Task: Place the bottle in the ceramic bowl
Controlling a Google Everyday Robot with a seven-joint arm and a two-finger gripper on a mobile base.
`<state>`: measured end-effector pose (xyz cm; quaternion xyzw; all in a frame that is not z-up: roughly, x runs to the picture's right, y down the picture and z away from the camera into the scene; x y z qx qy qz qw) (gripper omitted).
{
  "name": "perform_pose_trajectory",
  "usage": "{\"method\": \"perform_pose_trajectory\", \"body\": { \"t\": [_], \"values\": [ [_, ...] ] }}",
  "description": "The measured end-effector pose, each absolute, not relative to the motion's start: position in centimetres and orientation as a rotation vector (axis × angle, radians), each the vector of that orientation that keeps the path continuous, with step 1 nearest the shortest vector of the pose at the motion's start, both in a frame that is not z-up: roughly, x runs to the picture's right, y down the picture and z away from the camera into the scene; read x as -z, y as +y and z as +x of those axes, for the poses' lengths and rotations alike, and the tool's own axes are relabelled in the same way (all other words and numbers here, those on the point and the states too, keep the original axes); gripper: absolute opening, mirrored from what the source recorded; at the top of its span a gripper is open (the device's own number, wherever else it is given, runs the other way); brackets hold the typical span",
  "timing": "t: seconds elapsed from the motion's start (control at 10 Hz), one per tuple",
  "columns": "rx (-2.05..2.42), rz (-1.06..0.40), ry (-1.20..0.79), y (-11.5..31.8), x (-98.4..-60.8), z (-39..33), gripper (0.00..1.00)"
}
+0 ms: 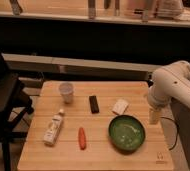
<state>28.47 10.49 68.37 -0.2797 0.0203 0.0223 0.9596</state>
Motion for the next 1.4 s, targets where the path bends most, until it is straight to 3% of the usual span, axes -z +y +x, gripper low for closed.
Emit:
{"method": "perform_pose_trajectory", "body": {
  "t": [1.4],
  "values": [
    [-0.023,-0.566,0.046,10.42,-68.45,28.07,0.80]
  ]
}}
